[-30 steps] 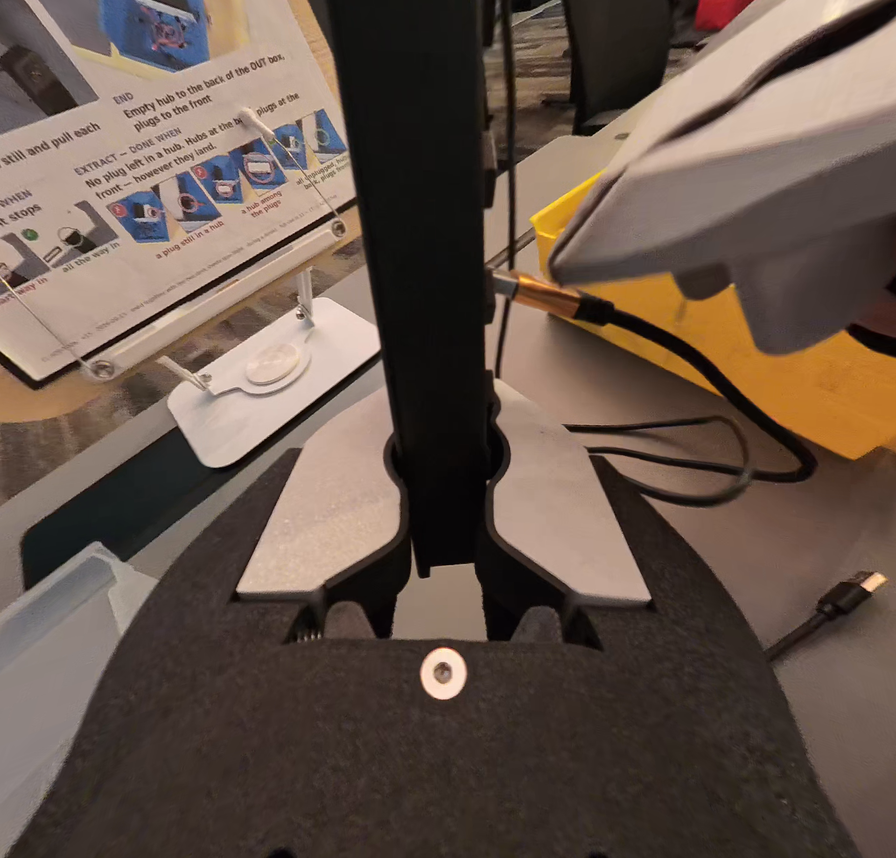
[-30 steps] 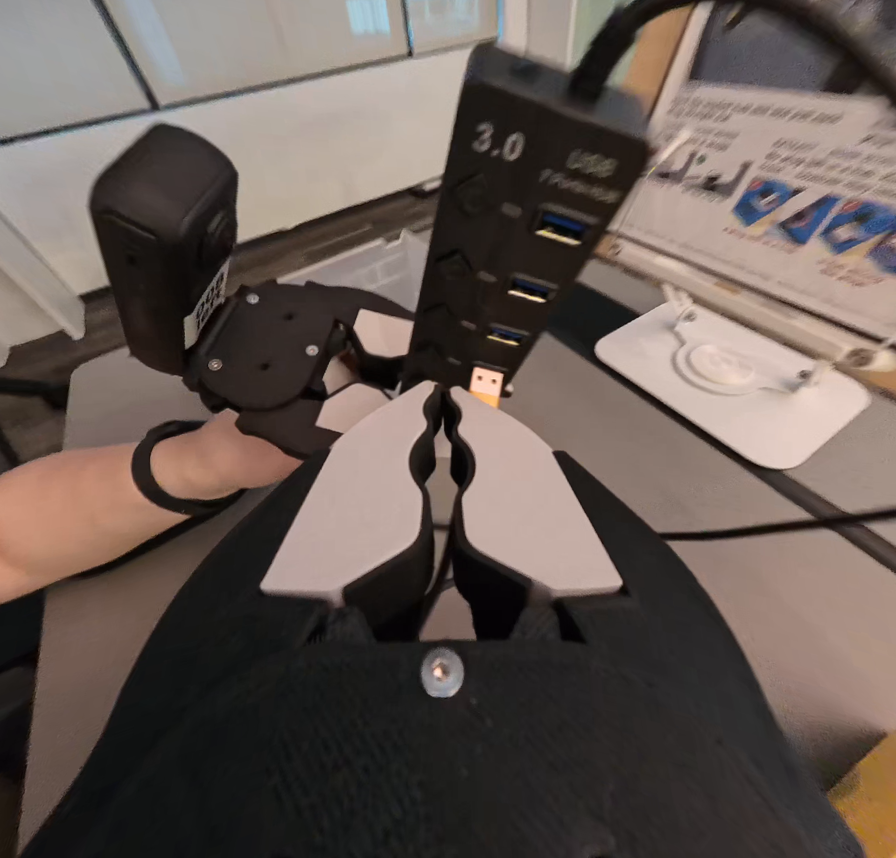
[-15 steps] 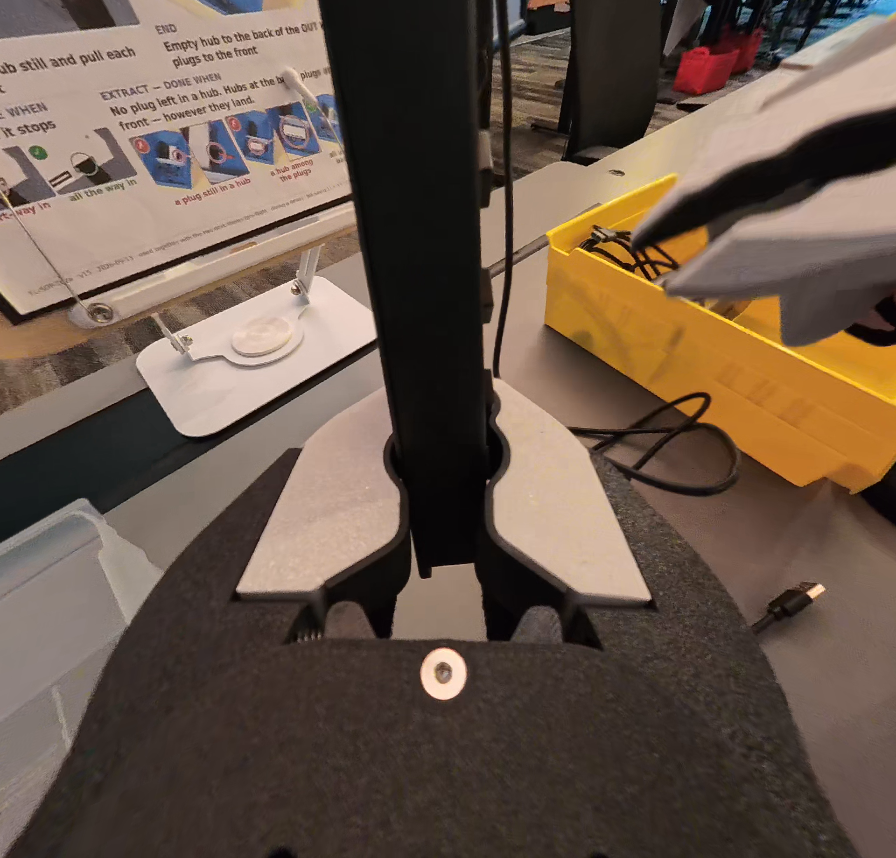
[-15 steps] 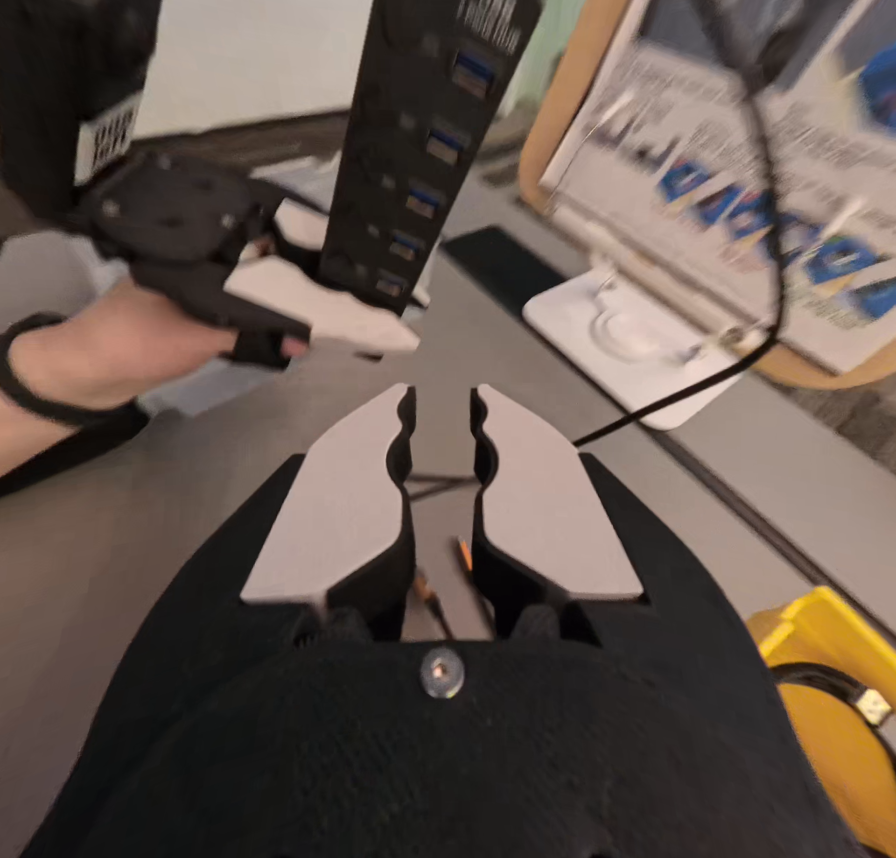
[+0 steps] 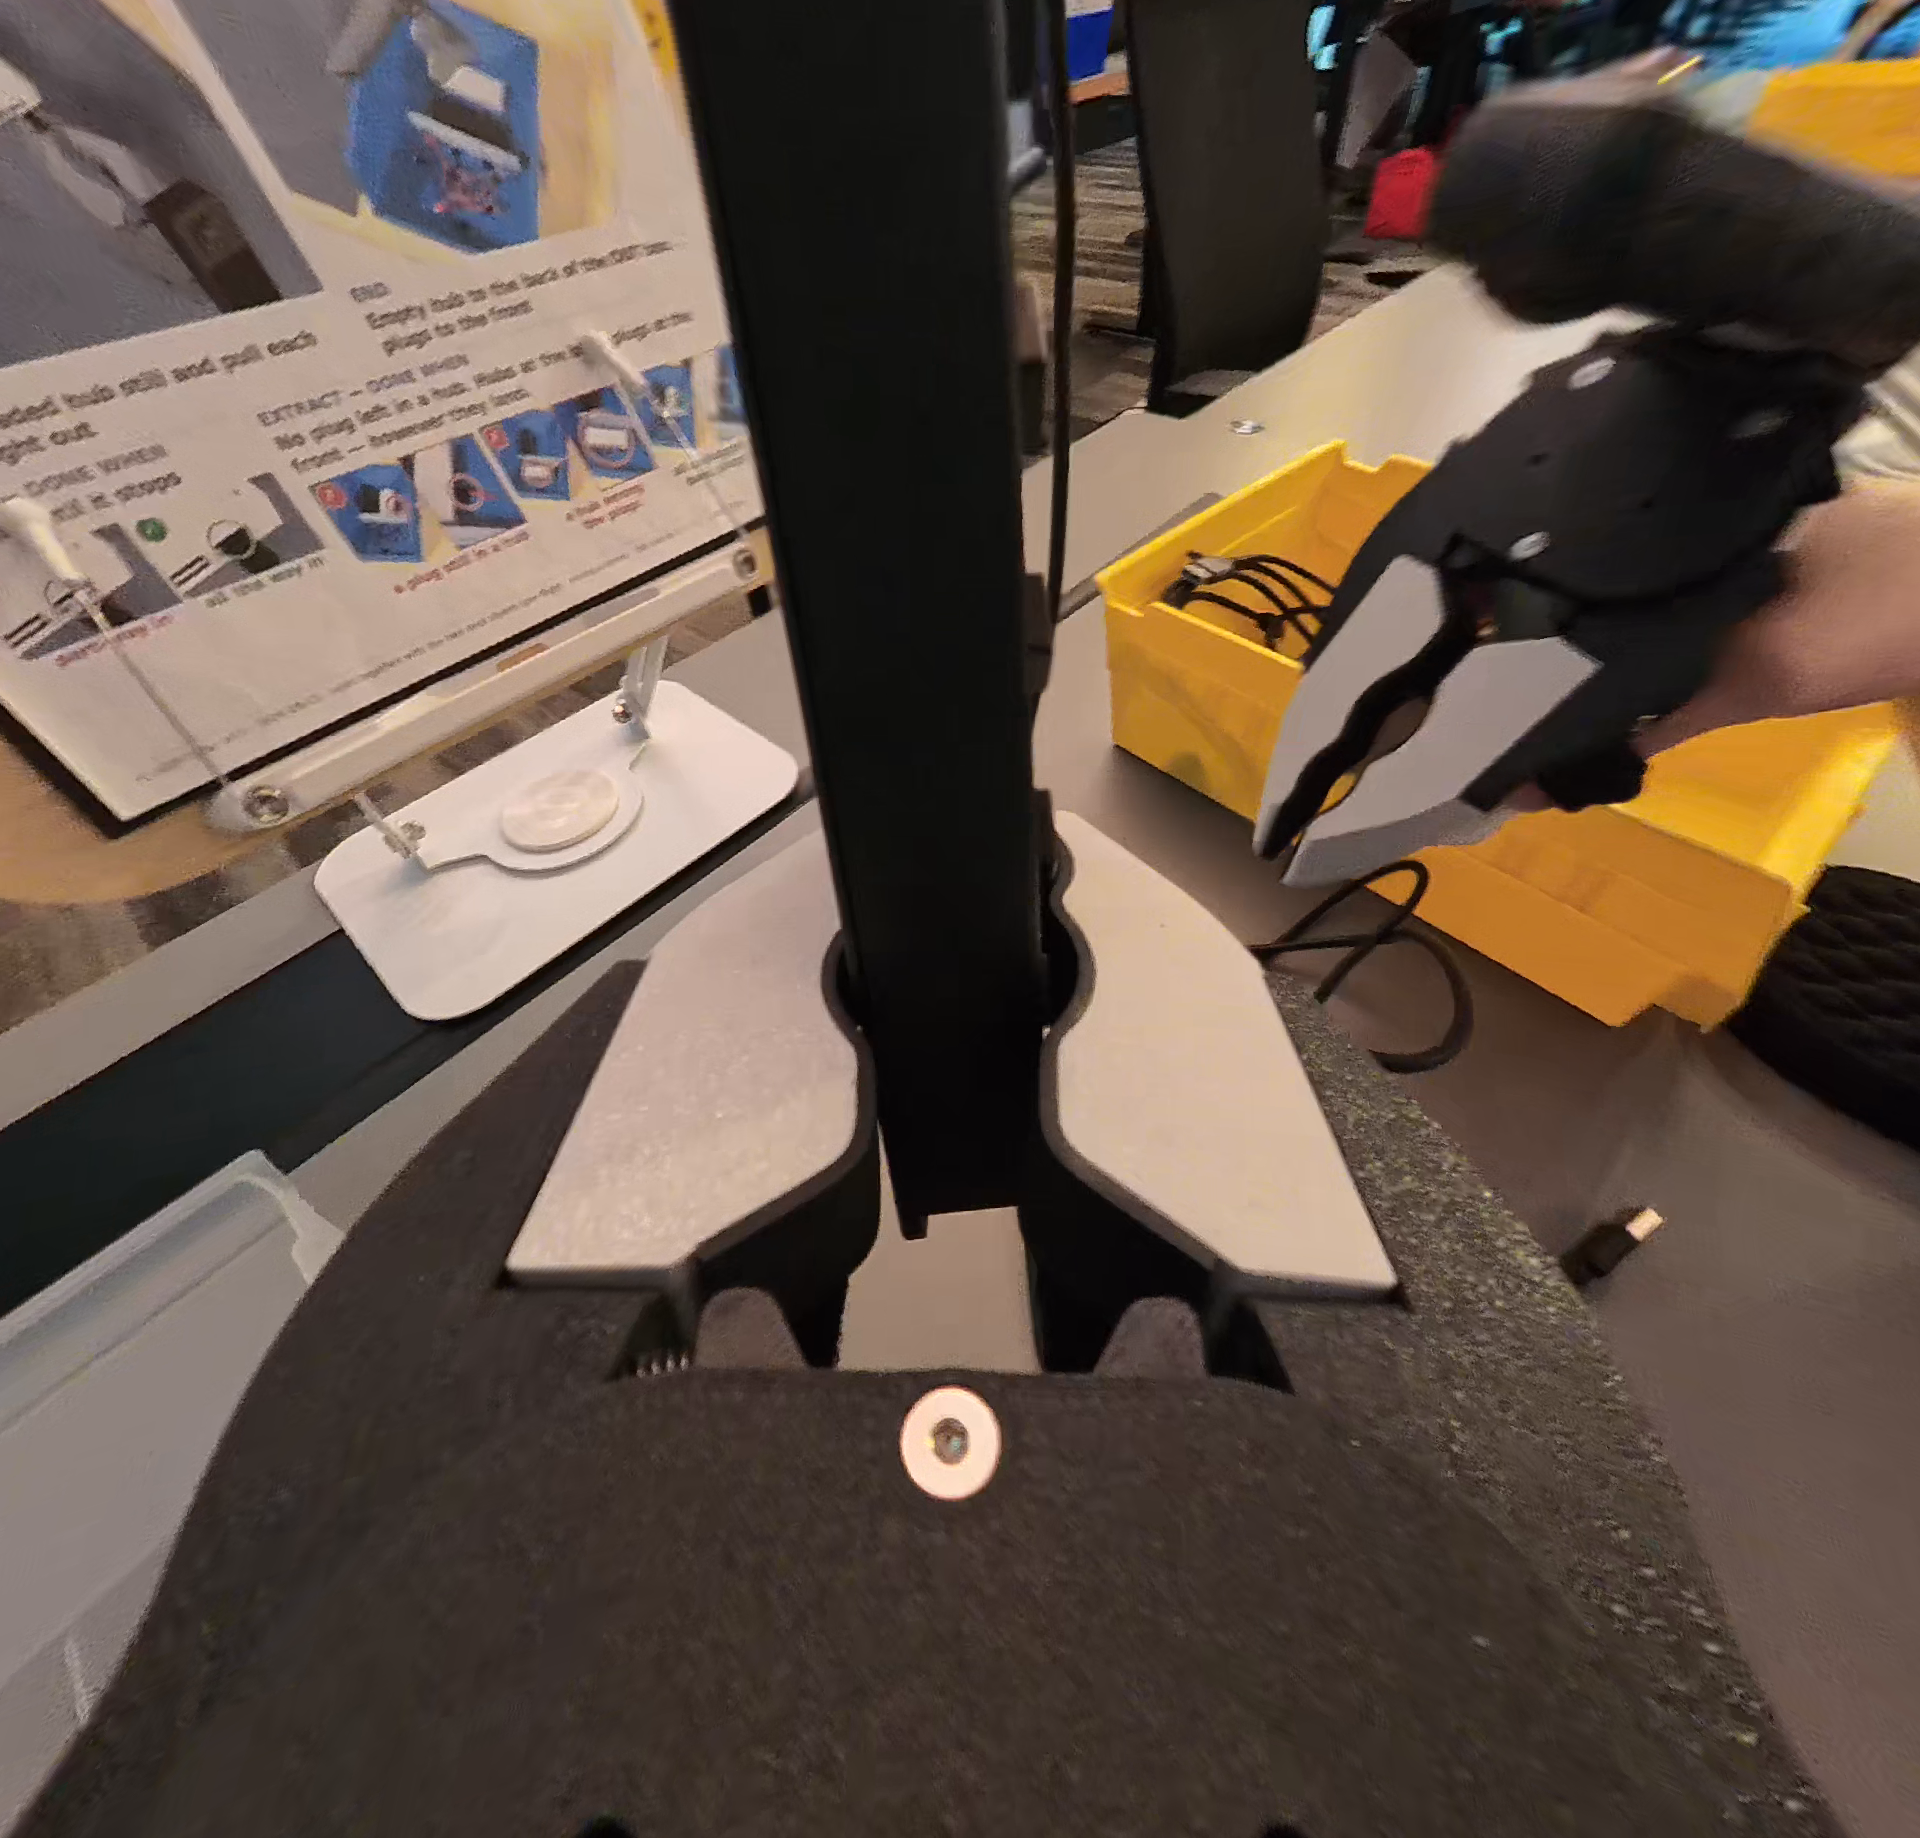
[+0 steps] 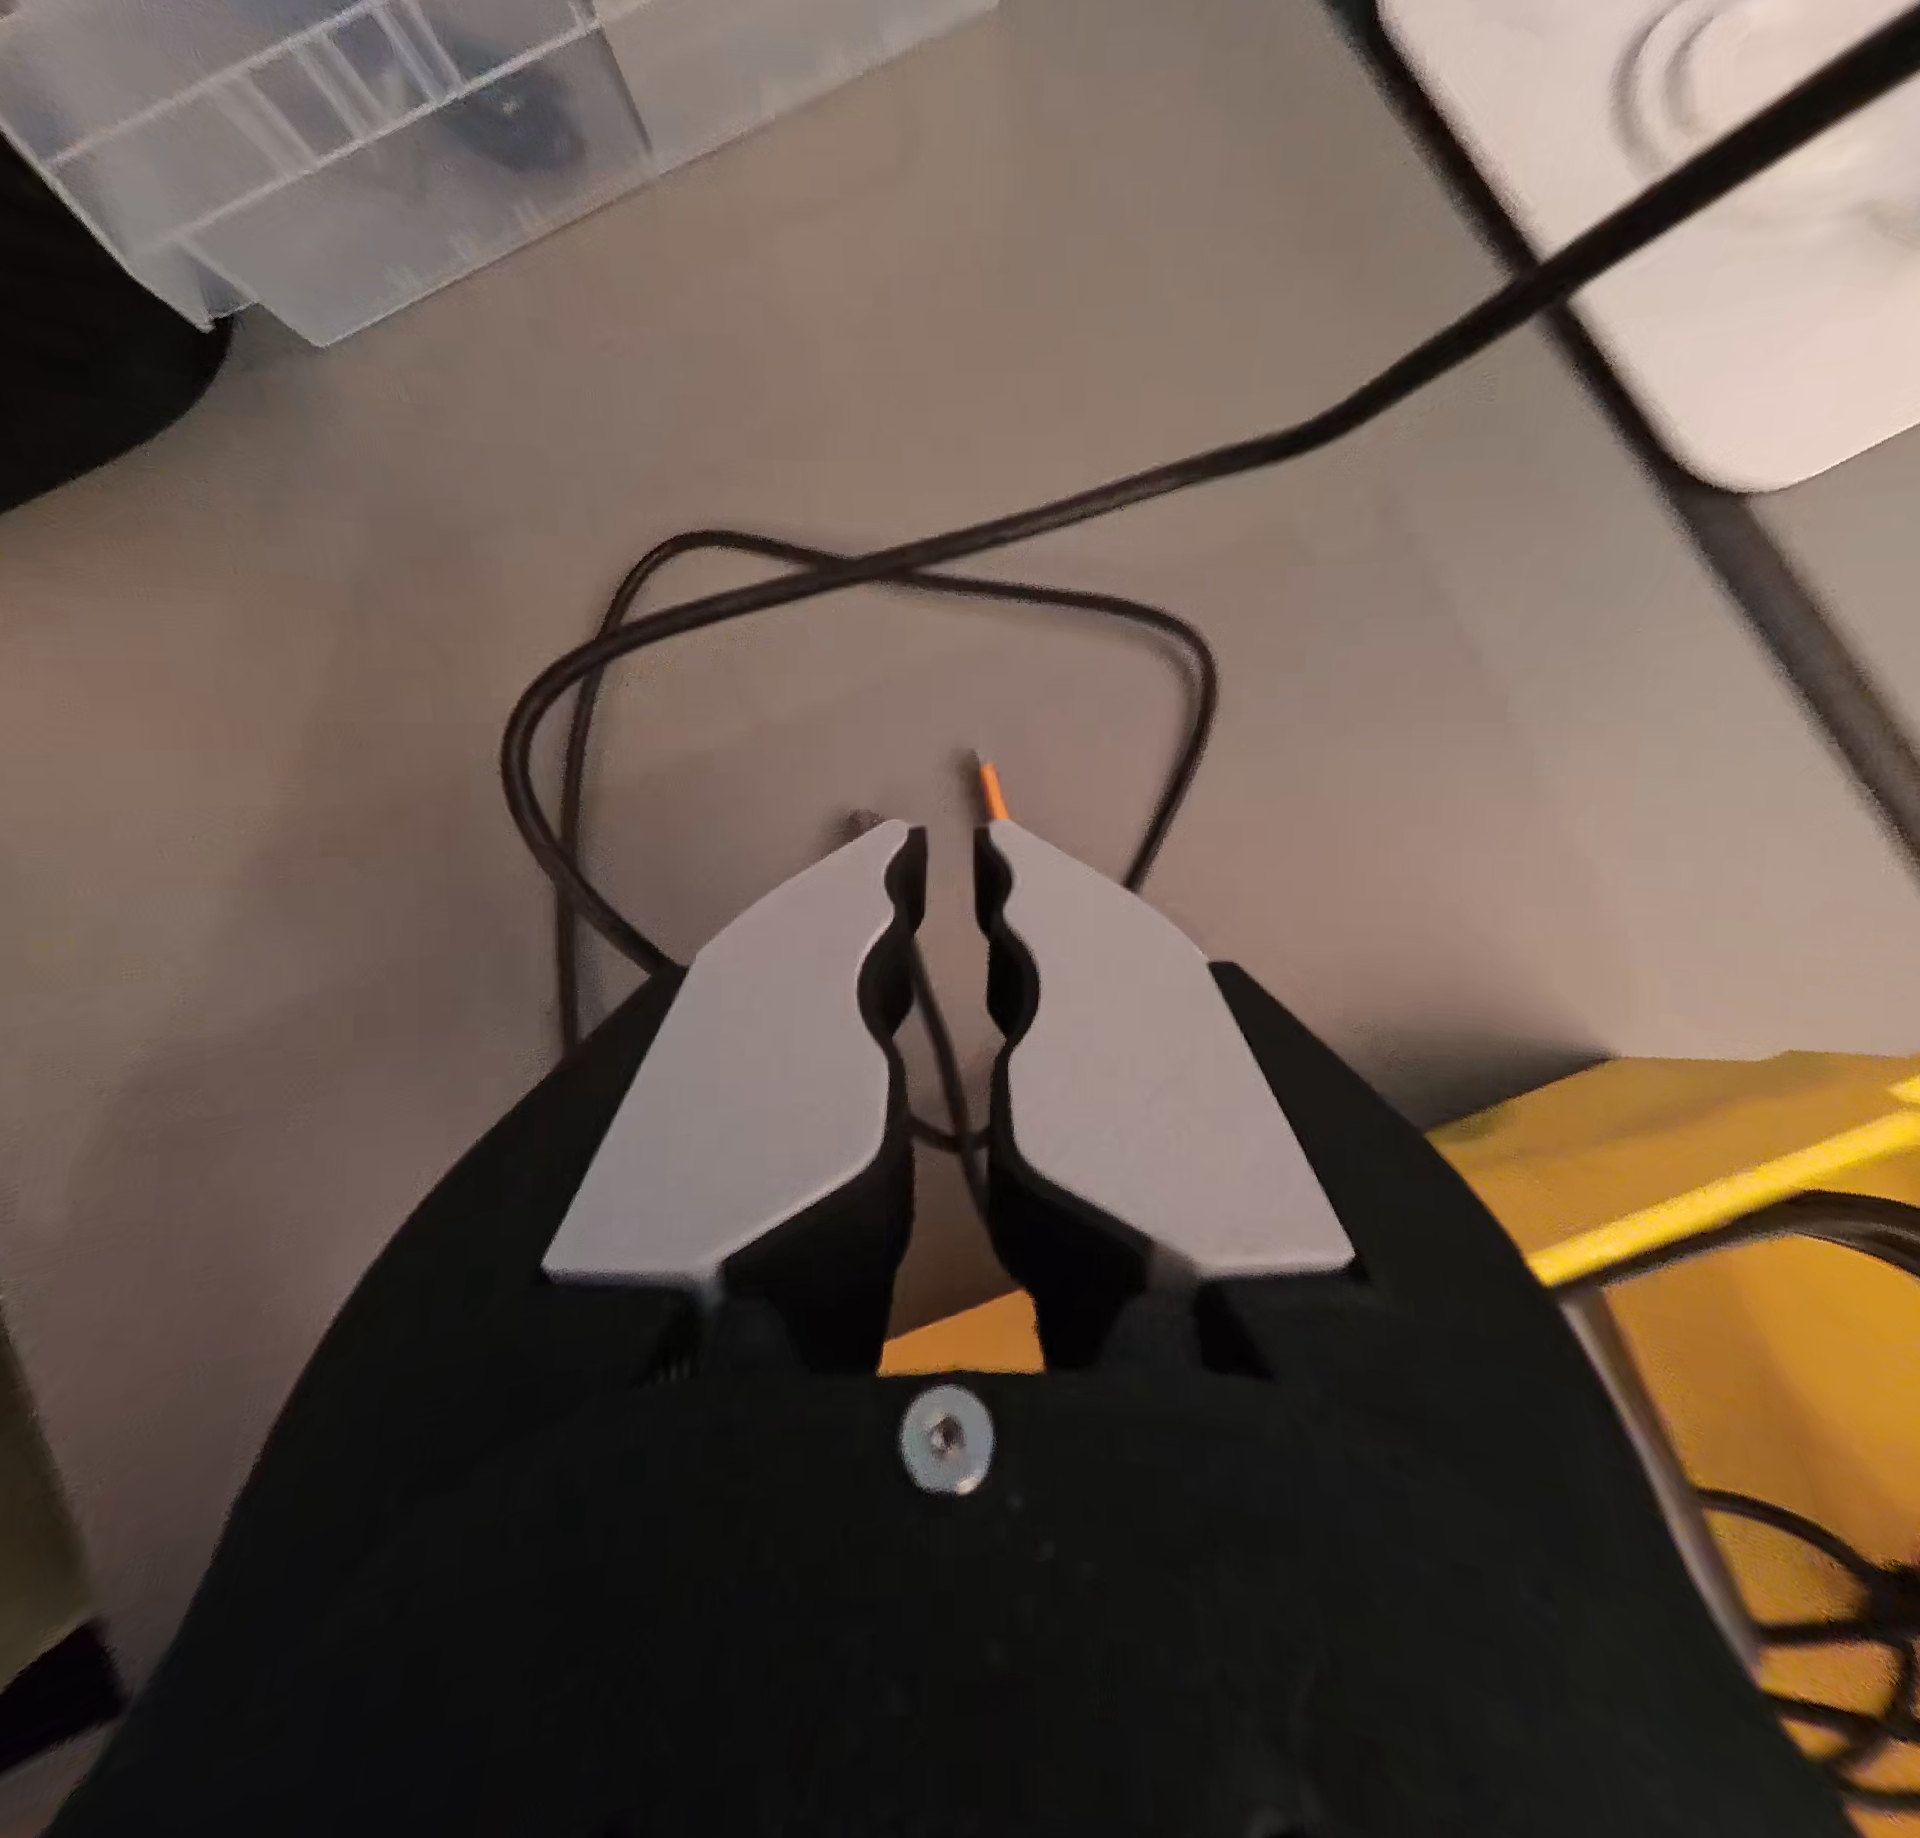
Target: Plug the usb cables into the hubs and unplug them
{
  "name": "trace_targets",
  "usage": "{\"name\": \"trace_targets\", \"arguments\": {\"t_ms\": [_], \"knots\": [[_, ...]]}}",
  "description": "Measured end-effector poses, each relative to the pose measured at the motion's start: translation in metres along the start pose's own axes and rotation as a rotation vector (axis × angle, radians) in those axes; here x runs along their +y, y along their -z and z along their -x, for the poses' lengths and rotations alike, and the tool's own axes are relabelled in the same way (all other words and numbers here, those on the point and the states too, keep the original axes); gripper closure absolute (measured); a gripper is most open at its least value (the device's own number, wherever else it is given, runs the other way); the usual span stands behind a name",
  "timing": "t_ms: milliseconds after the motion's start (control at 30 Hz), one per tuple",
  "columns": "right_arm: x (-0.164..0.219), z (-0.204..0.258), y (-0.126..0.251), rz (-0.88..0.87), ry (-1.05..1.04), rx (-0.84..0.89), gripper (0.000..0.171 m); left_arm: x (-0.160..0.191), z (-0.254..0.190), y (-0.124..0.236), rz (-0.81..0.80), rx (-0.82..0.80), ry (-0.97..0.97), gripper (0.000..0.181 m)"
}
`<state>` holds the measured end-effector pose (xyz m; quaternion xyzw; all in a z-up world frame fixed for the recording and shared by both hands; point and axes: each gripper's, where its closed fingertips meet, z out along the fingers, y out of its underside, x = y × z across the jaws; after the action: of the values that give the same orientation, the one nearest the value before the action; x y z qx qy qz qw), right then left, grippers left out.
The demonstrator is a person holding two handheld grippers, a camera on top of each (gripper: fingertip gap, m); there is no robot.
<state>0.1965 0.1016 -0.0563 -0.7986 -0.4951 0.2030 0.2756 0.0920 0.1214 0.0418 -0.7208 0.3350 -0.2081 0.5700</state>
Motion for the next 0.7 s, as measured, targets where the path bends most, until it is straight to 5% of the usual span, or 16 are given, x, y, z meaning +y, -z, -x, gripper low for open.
{"name": "trace_targets", "arguments": {"t_ms": [233,700], "knots": [[0.027,0.041,-0.029,0.206,-0.025,-0.202,0.166,-0.021,-0.009,0.019,-0.073,0.089,-0.029,0.155],[0.051,0.029,-0.046,0.383,-0.007,0.135,0.152,-0.018,-0.001,0.038,-0.052,0.23,-0.074,0.154]]}}
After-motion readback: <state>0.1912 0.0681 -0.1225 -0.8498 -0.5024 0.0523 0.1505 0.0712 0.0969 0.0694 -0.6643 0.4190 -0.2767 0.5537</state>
